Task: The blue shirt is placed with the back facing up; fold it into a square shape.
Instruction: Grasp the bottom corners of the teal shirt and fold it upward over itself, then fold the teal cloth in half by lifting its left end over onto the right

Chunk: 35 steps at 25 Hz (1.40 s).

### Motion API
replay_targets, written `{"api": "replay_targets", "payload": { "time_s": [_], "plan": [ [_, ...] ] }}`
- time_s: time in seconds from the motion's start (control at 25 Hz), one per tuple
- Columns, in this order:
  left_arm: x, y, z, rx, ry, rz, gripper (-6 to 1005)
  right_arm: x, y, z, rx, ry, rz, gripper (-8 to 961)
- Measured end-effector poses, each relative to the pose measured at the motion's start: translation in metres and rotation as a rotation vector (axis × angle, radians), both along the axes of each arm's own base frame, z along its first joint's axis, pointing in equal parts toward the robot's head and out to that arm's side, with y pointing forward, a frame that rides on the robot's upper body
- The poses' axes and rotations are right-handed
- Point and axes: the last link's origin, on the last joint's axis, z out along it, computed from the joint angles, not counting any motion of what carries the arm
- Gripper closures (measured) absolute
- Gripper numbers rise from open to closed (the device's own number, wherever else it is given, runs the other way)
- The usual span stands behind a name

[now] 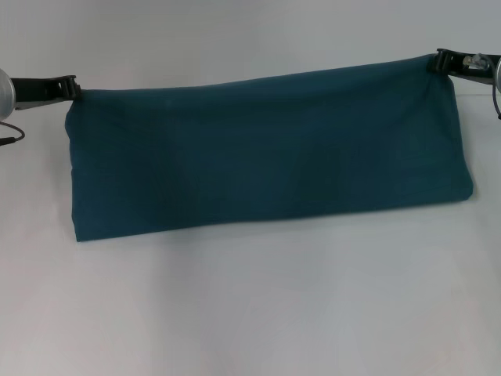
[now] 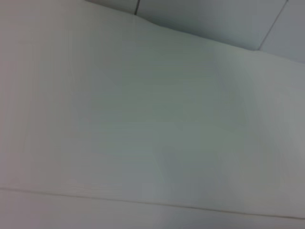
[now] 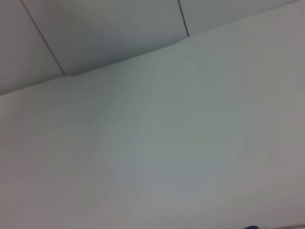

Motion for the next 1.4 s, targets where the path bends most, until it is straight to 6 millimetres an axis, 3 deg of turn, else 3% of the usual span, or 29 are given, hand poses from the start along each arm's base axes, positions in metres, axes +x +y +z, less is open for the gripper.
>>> {"api": "replay_targets", "payload": {
  "time_s": [0.28, 0.52, 0.68, 0.72, 0.84, 1.0, 1.12, 1.4],
  "plan": [
    [-0.003, 0.007, -0.005, -0.006, -0.037, 0.059, 941, 0.002, 0.008, 0.011, 0.0, -0.047, -0.003, 791],
    [-0.002, 0.005, -0.004, 0.019, -0.071, 0.072, 693, 0.005, 0.005, 0.02, -0.016, -0.012, -0.013, 658],
    [-0.008, -0.005, 0.0, 0.021, -0.135, 0.086, 532, 0.018, -0.014, 0.032, -0.058, 0.122, -0.035, 570],
    [-0.011, -0.01, 0.002, 0.024, -0.17, 0.09, 502, 0.021, -0.021, 0.035, -0.071, 0.167, -0.031, 548],
    [-0.023, -0.031, 0.007, 0.04, -0.333, 0.086, 412, 0.033, -0.05, 0.038, -0.114, 0.309, 0.009, 299],
    [-0.038, -0.067, 0.015, 0.038, -0.562, 0.069, 293, 0.05, -0.091, 0.037, -0.166, 0.469, 0.055, 273],
    [-0.051, -0.1, 0.017, 0.013, -0.714, 0.078, 280, 0.063, -0.121, 0.035, -0.192, 0.576, 0.064, 267],
    [-0.074, -0.157, -0.008, -0.049, -0.959, 0.215, 273, 0.073, -0.154, 0.026, -0.232, 0.692, 0.083, 266]
  ]
}}
